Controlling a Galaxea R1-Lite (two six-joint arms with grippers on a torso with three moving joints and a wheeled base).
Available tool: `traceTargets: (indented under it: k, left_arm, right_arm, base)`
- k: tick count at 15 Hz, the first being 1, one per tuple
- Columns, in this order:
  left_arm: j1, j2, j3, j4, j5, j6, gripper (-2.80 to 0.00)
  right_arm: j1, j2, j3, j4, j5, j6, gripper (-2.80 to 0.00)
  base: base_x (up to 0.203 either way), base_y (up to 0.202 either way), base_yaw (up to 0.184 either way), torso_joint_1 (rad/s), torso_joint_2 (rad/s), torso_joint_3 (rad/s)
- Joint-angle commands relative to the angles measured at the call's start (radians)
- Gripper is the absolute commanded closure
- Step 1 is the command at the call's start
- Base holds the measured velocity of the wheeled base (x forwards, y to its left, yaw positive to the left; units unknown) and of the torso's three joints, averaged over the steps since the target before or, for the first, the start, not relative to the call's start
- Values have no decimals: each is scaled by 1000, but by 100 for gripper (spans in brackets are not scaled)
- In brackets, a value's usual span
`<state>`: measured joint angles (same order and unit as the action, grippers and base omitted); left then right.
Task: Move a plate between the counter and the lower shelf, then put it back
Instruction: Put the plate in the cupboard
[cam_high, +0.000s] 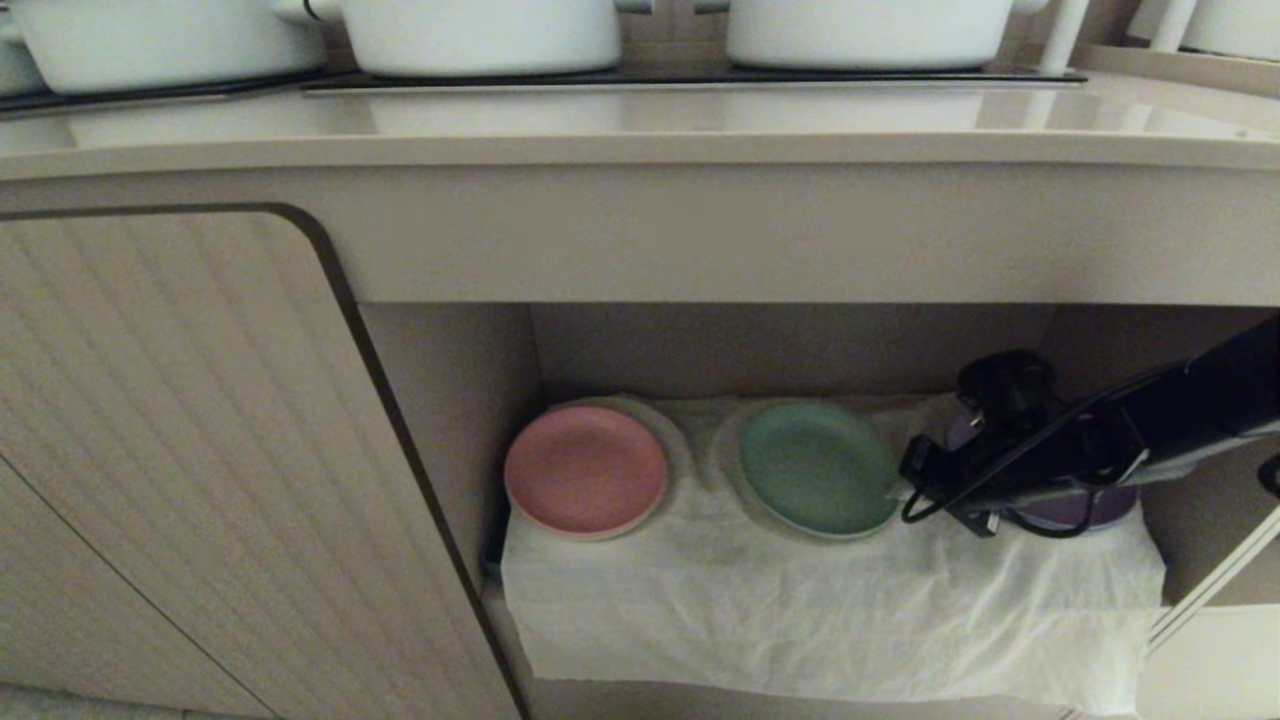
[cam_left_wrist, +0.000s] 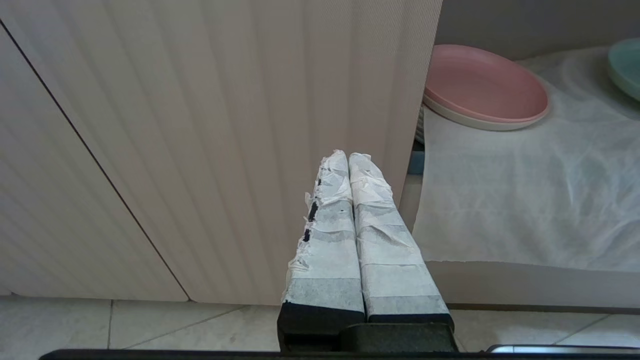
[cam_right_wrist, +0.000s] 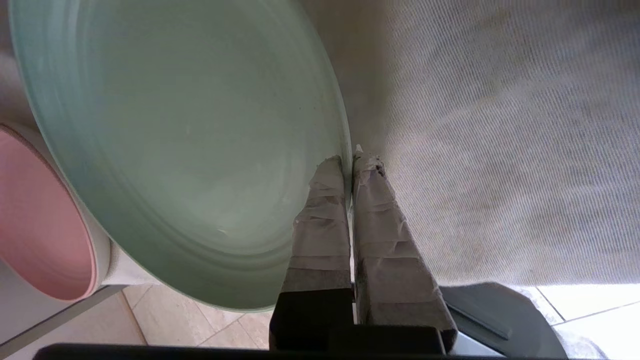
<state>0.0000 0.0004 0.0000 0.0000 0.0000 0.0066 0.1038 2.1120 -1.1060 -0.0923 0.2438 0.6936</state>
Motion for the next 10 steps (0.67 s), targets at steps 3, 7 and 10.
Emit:
traceTargets:
  k: [3,7,10]
  left_arm:
    - [0,0,0,-1,0,0,0]
    - [0,0,0,0,0,1,0]
    - [0,0,0,-2,0,0,0]
  right_arm:
    - [0,19,-34,30,2,4,0]
    - [0,35,-73,60,1,4,0]
    - [0,40,-94,87,-1,9,0]
  base:
    - [0,0,0,0,0,0]
    - [0,0,0,0,0,0]
    - [0,0,0,0,0,0]
